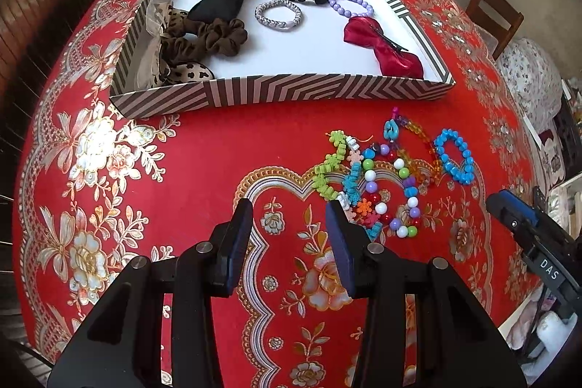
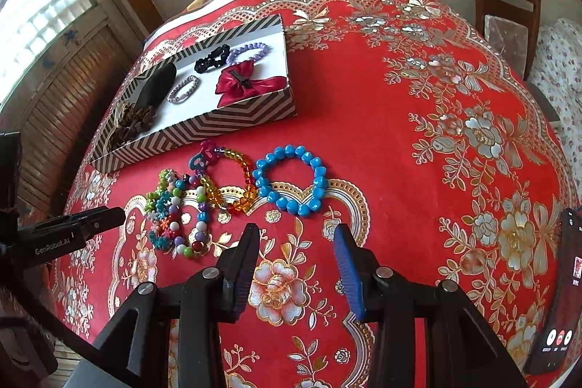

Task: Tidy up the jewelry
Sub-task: 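Withdraw both tools from the box toward the remaining bracelets, then grasp the green-teal beaded bracelet with left tool while right tool grasps blue beaded bracelet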

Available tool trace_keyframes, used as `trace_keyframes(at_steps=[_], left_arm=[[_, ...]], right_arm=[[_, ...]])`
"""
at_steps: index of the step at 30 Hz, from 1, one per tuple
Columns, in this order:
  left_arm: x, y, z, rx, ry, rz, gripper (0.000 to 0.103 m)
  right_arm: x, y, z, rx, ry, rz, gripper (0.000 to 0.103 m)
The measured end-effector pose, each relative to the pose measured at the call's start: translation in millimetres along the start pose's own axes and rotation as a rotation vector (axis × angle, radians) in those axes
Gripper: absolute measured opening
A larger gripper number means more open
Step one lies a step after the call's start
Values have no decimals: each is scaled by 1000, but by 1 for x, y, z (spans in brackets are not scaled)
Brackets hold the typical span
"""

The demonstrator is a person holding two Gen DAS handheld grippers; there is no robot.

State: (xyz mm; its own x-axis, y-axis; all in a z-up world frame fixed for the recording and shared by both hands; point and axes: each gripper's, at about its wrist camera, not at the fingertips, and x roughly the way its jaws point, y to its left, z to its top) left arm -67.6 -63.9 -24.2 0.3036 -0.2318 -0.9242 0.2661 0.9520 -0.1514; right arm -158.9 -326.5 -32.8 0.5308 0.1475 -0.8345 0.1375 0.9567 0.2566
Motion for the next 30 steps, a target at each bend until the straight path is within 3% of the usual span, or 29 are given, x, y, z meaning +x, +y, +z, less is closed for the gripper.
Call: trace_keyframes(at_steps=[12, 30], left_arm=[[11, 3, 8, -25, 33, -51, 41], [39, -16, 24, 33, 52, 29, 41]], right_arm=[[11, -2, 6, -11, 17, 5, 40], [46, -7, 35, -113, -12, -36, 40]])
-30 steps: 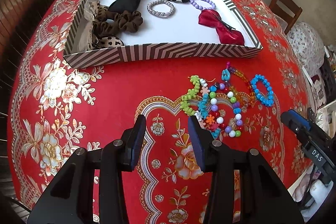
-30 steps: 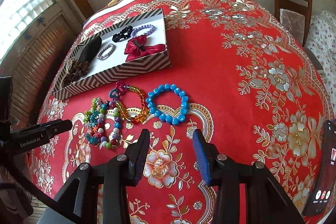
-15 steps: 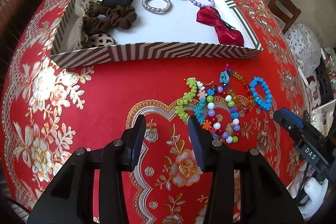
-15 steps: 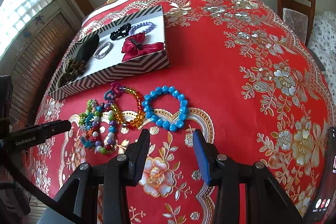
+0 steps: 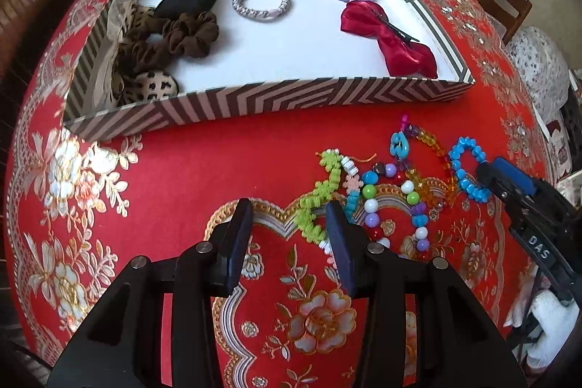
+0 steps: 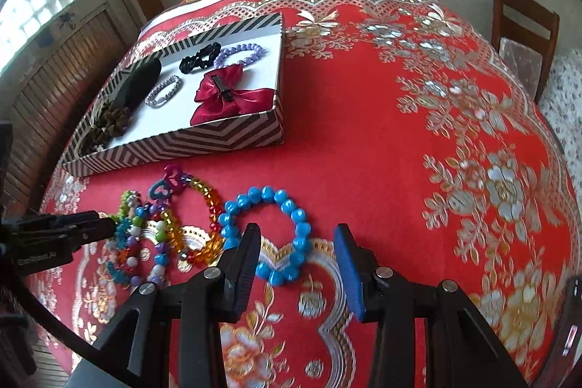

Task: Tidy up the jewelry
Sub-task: 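Grasp the green-teal beaded bracelet with left tool while right tool grasps blue beaded bracelet, then carry both held bracelets into the white box and open both tools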

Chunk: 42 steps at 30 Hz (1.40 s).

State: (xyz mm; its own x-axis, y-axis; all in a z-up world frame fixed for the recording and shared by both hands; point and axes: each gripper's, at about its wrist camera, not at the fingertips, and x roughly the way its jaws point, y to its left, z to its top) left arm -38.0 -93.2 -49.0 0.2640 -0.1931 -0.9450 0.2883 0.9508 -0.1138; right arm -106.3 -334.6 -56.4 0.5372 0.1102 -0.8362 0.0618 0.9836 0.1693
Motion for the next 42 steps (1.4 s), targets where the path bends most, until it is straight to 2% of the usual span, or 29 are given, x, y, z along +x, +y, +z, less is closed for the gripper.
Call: trace_keyframes(at_steps=[2, 4, 6, 7, 9, 14, 21, 25, 35, 42], left_arm=[[1, -3, 2, 8, -4, 2, 41], [2, -6, 3, 21, -12, 2, 40], [2, -8, 3, 35, -26, -4, 24], [3, -9, 3, 40, -27, 1, 11], [3, -8, 2, 37, -31, -10, 11], [-6, 0, 0, -4, -19, -72, 11], [-45, 1, 1, -11, -87, -118, 11], [-68, 0, 2, -8, -124, -143, 11], [-106, 7, 19, 4, -217, -125, 11], [-119, 14, 39, -3, -264, -99, 11]], right_arm=[[7, 2, 1, -24, 6, -19, 40], [8, 4, 1, -43, -13, -24, 30], [9, 6, 1, -62, -28, -34, 21], [10, 6, 1, -70, -33, -36, 19], [11, 7, 2, -82, -31, -28, 8], [-2, 5, 2, -69, -53, 22, 8], [-34, 5, 7, -28, -114, 103, 8], [-49, 10, 11, -31, -142, 110, 8], [-80, 29, 22, -65, -204, 125, 8], [-89, 44, 38, -99, -227, 136, 8]])
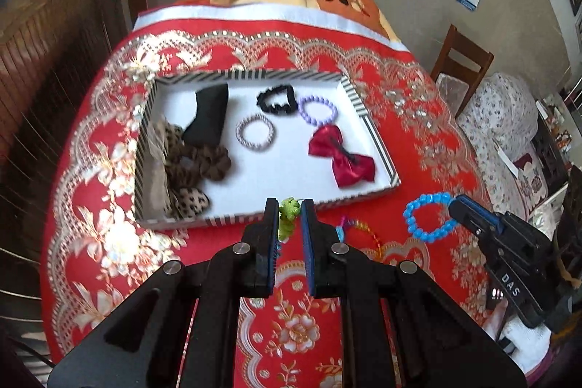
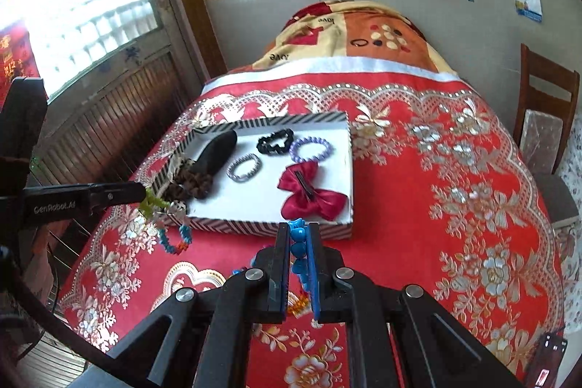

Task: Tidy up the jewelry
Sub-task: 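Carry both held bracelets into the white box and open both tools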

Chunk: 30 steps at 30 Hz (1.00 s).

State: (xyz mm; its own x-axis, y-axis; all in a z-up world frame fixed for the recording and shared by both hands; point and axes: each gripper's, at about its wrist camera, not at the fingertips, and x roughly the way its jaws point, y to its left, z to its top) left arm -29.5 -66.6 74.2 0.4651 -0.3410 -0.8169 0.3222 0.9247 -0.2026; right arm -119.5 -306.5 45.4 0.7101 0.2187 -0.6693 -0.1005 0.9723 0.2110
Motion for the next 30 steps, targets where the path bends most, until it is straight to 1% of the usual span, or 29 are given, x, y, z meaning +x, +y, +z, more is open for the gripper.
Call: trace_keyframes(at_steps=[8, 15, 22, 27, 30], left_arm=[[10, 3, 19, -9, -12, 31, 11], [24, 5, 32, -24, -6, 56, 11], [45, 5, 47, -46, 15, 69, 11], [65, 8, 51, -71, 43, 80, 11], [78, 18, 47, -98, 67, 99, 11]], right_arm=[[6, 9, 21, -43, -2, 13, 8], [20, 15, 37, -69, 4, 41, 8], [51, 16, 53, -64, 31, 90, 8], [83, 21, 59, -66, 81, 138, 8], [105, 25, 62, -59, 116, 177, 8]])
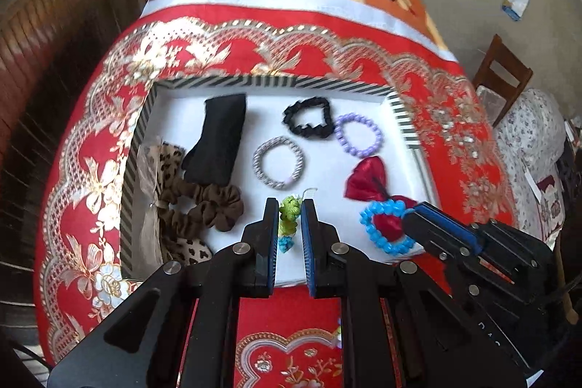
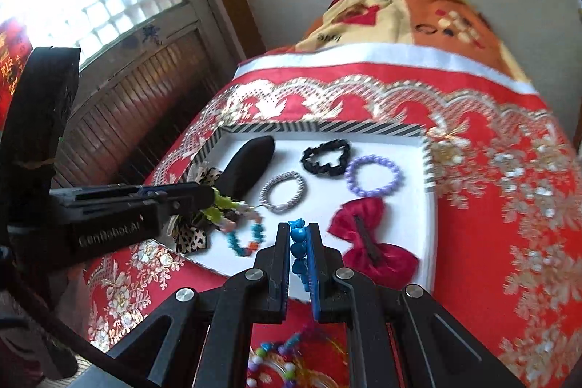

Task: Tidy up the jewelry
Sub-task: 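Carry both held bracelets into the white box and open both tools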

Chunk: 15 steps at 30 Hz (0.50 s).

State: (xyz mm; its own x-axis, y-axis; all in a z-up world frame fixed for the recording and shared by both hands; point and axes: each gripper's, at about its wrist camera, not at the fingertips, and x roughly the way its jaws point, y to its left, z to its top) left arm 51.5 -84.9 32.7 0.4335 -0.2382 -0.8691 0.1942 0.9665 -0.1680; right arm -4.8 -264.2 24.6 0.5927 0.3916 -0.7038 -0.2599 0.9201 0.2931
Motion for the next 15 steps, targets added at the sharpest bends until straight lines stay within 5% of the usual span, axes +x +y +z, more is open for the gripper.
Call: trace_keyframes(at_steps=[6, 15], left_arm=[[17, 20, -6, -47, 36, 36, 11], [32, 27, -12, -75, 65, 69, 11]], right_arm=[[42, -6, 4, 36, 72, 65, 8], [81, -31, -5, 53, 160, -29, 8]])
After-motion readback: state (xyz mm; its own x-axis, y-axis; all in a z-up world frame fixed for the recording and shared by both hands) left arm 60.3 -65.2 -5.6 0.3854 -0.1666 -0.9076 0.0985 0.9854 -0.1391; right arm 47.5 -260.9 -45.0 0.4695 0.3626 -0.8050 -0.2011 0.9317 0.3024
